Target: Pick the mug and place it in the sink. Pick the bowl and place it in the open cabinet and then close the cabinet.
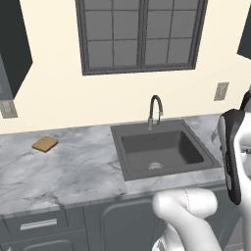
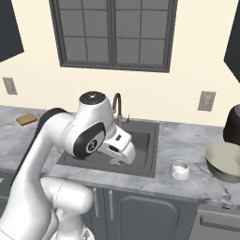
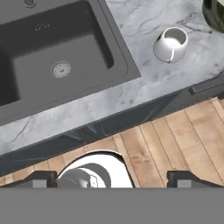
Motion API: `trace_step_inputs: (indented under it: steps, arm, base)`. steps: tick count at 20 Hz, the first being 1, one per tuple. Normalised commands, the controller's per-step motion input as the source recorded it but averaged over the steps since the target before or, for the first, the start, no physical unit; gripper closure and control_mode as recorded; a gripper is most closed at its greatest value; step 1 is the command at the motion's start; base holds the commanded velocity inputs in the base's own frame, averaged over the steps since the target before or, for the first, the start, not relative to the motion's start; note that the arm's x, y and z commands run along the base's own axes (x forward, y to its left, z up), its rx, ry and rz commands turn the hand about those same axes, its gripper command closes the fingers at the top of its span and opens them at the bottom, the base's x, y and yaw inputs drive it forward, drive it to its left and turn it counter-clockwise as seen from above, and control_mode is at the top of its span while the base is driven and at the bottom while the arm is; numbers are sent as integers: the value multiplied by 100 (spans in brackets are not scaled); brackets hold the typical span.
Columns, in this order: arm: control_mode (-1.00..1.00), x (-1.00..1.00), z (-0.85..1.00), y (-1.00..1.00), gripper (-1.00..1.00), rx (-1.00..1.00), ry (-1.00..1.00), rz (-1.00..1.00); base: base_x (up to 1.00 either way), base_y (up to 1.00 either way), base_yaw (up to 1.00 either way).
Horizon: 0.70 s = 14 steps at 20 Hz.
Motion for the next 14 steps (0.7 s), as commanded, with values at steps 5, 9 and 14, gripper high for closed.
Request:
trace_step_inputs:
  steps: [5, 9, 14]
  arm:
    - [-100, -2, -20, -26, -100, 0, 9, -11]
    - [-100, 2, -23, -15, -100, 0, 7, -5]
    - [-100, 5, -23, -14, -100, 0, 3, 0]
  base:
    - [0, 0, 0]
    - [0, 0, 0]
    - [0, 0, 0]
